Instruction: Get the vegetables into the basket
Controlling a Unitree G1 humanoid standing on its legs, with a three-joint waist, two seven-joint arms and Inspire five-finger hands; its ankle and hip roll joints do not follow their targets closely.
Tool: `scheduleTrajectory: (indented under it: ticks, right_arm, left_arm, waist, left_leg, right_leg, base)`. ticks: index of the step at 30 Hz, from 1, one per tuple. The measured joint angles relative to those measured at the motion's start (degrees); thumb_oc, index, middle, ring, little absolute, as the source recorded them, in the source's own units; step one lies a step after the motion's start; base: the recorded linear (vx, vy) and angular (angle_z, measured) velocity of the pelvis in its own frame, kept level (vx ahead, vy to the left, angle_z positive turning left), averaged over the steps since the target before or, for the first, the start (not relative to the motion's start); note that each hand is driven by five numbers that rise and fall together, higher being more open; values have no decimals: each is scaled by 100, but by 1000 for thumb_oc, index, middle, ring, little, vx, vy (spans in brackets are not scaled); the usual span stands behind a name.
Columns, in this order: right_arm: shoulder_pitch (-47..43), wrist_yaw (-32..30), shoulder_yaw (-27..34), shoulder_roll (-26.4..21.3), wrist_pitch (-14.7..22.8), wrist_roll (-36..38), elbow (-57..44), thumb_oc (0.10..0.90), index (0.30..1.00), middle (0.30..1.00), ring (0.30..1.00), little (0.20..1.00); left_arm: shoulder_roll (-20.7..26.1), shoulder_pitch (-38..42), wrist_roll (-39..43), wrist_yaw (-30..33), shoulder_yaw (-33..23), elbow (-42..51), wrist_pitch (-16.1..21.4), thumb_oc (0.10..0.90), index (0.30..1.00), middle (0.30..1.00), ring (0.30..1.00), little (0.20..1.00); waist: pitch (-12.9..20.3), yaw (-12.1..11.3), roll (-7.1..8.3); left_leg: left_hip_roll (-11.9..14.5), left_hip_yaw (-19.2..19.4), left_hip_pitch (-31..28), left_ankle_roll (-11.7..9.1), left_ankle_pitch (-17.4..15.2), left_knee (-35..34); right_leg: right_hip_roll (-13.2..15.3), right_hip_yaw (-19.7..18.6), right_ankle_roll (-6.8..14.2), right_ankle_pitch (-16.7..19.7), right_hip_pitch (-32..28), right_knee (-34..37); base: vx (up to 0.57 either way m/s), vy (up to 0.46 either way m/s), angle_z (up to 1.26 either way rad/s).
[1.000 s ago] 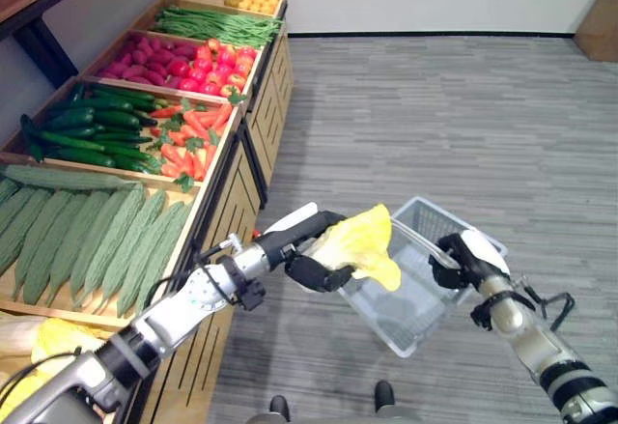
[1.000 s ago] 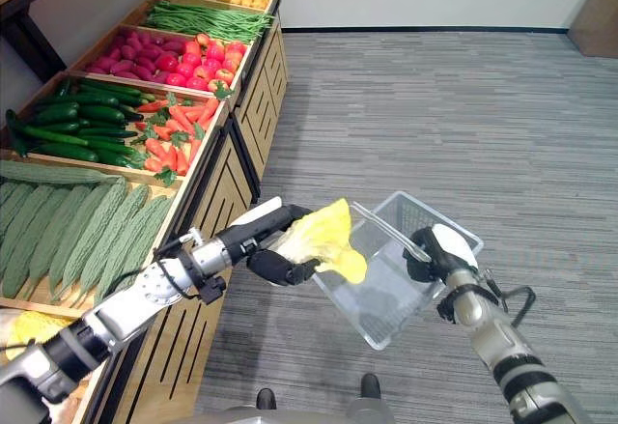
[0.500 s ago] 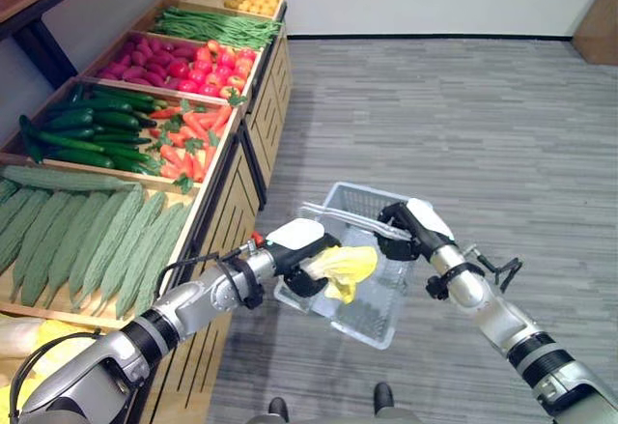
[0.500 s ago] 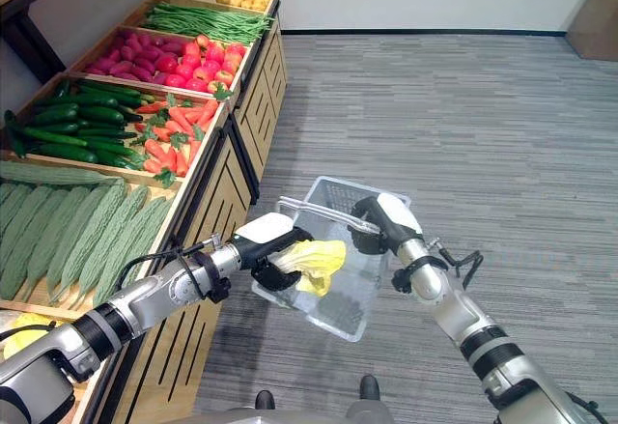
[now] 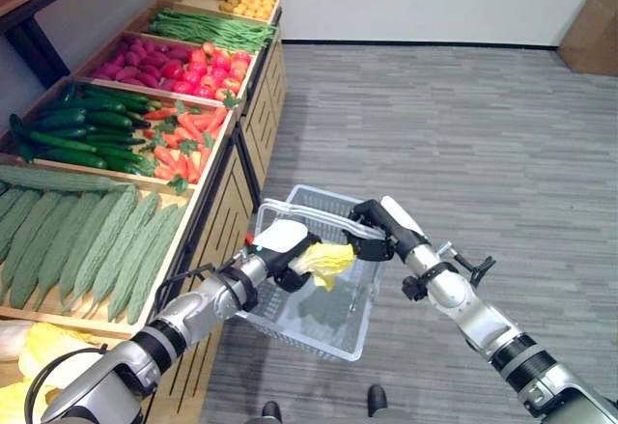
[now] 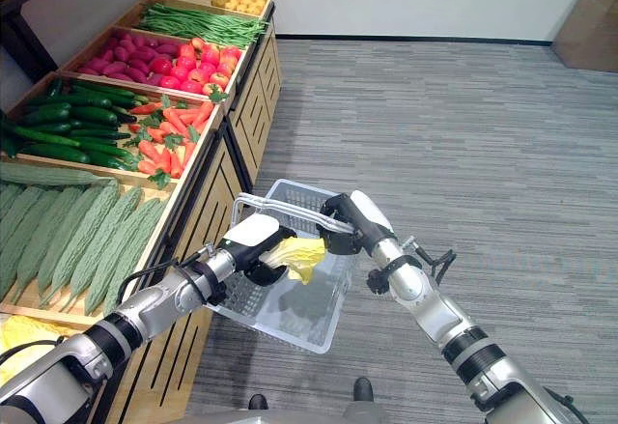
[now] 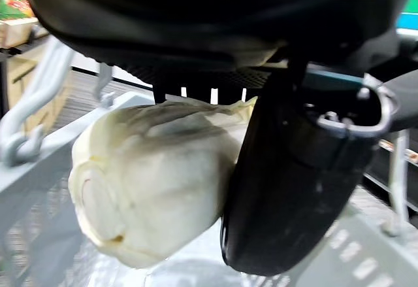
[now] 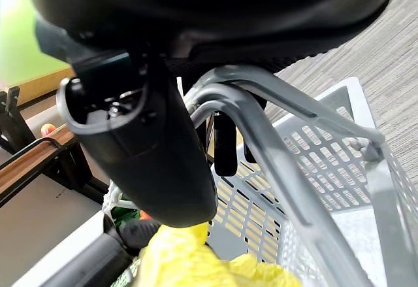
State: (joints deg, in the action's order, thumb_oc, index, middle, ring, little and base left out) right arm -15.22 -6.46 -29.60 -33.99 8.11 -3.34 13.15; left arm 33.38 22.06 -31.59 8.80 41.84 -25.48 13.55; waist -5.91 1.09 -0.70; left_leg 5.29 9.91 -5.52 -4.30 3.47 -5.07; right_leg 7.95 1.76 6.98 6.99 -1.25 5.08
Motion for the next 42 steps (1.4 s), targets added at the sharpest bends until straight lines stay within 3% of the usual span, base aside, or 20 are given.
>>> scheduleTrajectory:
  ticks: [10, 19, 27, 28, 32, 42]
  right_arm:
    - [272, -6, 130, -5, -1, -12, 12, 400, 300, 300, 300, 300]
    - [1011, -56, 890, 99, -71, -42, 450, 400, 300, 300, 300, 300]
    - [2185, -147, 1609, 278, -112, -132, 630, 400, 300, 300, 300, 300]
    - [2390, -148, 1763, 283, -114, -135, 822, 400, 300, 300, 300, 300]
    - [2609, -169, 2107, 301, -159, -219, 1171, 400, 300, 300, 300, 300]
    - [2728, -229, 2336, 330, -150, -303, 1408, 400, 300, 300, 300, 300]
  left_arm:
    - [-65, -214, -87, -4, -168, 195, -66, 900, 1000, 1000, 1000, 1000]
    - [-68, -1153, 1174, -180, -810, 1306, 14, 900, 1000, 1000, 1000, 1000]
    - [-123, -2975, 2835, -470, -2068, 2043, 65, 900, 1000, 1000, 1000, 1000]
    - [-135, -3449, 3236, -568, -2385, 1939, 57, 900, 1000, 1000, 1000, 1000]
    - [-44, -3826, 3612, -764, -2569, 1383, -43, 900, 1000, 1000, 1000, 1000]
    - [-297, -3707, 3032, -1043, -2131, -524, -28, 900, 1000, 1000, 1000, 1000]
  waist:
    - [-2, 57, 5]
    - [-5, -27, 9]
    - [-9, -38, 12]
    - [-9, -80, 12]
    - [-8, -287, 8]
    - [21, -240, -6]
  left_leg:
    - [15, 22, -3, 0, 0, 0]
    - [19, 11, -6, 2, -2, -1]
    - [41, -64, -7, 8, -8, -2]
    - [50, -120, -6, 9, -8, -2]
    - [48, -171, 11, 25, -18, -3]
    - [35, -228, 63, 9, -6, -2]
  right_leg:
    - [-14, -14, -5, 10, 5, 1]
    - [-17, 1, -4, 9, -6, 21]
    - [-19, 76, 2, -23, -55, 32]
    - [-16, 130, 8, -46, -88, 33]
    - [-4, 175, 17, -67, -107, 32]
    - [7, 225, 7, -66, -72, 33]
  base:
    - [1, -1, -2]
    - [0, 0, 0]
    - [9, -11, 4]
    - [17, -22, 16]
    - [9, -23, 9]
    - [-4, -3, 3]
